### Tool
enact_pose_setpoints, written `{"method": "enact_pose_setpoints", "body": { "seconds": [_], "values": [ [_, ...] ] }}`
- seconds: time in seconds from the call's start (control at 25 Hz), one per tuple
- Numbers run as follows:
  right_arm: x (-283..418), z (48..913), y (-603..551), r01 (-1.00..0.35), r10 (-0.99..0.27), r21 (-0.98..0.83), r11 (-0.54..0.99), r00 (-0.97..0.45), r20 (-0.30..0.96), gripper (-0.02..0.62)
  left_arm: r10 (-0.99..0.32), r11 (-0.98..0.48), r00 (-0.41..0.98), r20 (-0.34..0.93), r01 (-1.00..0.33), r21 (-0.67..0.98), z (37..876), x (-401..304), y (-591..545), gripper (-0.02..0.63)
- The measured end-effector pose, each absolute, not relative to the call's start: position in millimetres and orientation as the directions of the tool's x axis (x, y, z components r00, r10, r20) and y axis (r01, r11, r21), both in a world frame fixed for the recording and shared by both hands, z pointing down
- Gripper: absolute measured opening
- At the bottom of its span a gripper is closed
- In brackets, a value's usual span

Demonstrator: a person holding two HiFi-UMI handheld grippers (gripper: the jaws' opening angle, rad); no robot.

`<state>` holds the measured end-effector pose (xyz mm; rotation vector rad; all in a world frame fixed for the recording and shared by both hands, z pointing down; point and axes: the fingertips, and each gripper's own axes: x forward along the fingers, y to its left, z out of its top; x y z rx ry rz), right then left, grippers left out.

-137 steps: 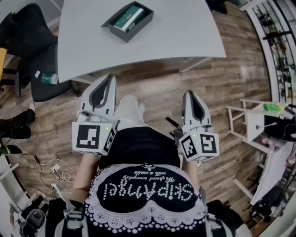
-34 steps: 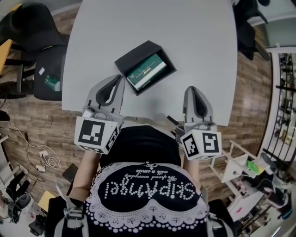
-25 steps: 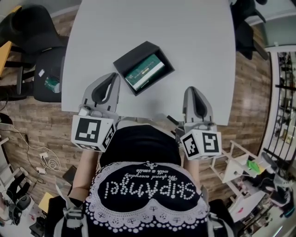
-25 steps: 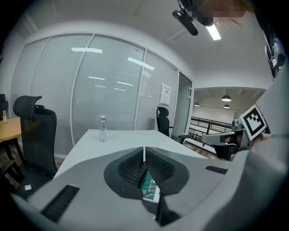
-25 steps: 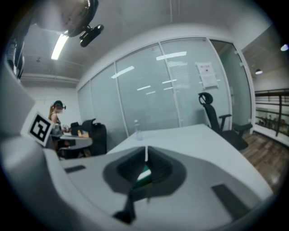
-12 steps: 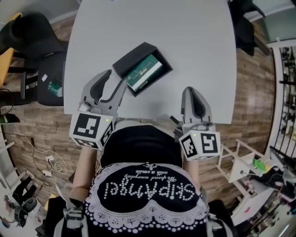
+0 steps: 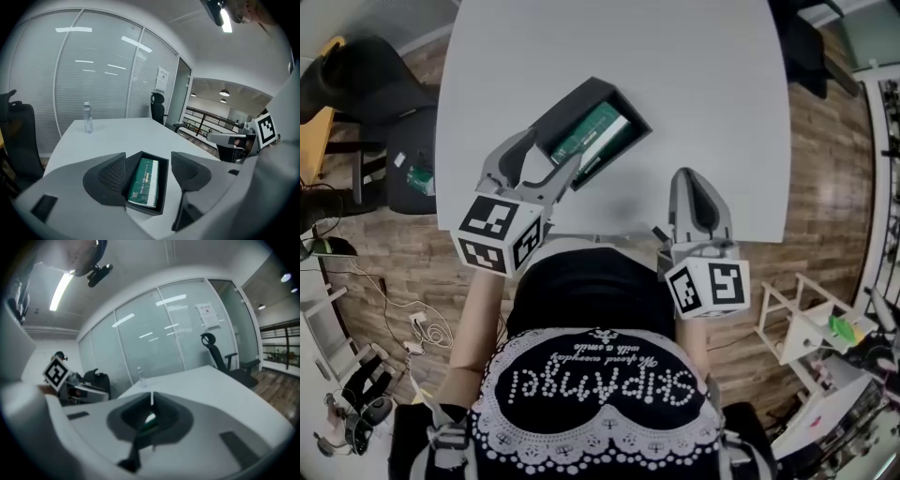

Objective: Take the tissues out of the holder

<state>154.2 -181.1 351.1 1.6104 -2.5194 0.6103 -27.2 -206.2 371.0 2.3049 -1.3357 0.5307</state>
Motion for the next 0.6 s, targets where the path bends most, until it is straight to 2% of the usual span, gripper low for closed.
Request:
{"method": "enact_pose_setpoints", "body": {
  "seconds": [0.6],
  "values": [
    [169.6,365.7,-185.9,-0.880,-0.850,-0.320,0.350,-0.442,0.286,0.035,-0.579,-0.519,0.434,0.690,-0.849,0.099,436.3,9.3,-226.7,0.337]
  ]
}}
